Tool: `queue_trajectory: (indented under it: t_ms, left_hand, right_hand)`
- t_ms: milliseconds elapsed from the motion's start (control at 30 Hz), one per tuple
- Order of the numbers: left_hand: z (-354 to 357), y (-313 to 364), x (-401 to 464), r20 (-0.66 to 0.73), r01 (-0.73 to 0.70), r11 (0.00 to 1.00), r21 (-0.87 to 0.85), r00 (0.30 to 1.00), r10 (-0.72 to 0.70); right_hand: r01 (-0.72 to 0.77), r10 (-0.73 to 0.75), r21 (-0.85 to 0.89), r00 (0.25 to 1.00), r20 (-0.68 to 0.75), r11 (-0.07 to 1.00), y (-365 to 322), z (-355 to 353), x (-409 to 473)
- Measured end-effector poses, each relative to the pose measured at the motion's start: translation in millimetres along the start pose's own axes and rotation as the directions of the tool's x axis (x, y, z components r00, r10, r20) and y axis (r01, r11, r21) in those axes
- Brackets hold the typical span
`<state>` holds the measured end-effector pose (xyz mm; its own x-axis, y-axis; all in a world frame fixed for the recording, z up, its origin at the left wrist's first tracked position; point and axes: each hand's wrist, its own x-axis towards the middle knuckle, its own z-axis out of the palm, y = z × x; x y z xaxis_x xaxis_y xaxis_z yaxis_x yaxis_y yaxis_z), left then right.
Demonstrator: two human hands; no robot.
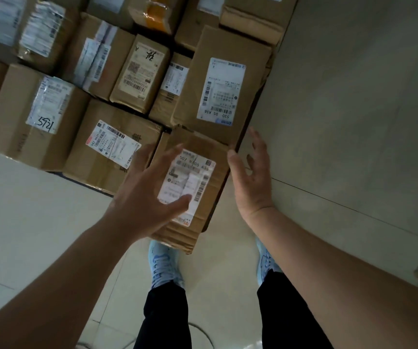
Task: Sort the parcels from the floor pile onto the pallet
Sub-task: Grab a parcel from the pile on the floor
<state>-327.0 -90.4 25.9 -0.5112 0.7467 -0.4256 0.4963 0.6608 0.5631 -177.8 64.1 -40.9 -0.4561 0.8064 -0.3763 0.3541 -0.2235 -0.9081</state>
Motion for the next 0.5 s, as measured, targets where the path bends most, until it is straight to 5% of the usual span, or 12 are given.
queue_trajectory:
  t_ms: [200,500]
  left_hand:
    - [-7.3,51.5,81.7,-0.058,-0.024,1.000,0.011,0.998,0.024]
    - [8.6,90.8,156.2,0.009,0.032,0.956,0.292,0.999,-0.036]
  right_hand:
    - [-0.180,0.179,0.018,0.983,0.043,0.984,-10.2,-20.1,49.0]
    - [-0.423,0.340,0.188,0.871,0.354,0.886,-13.9,-15.8,101.6]
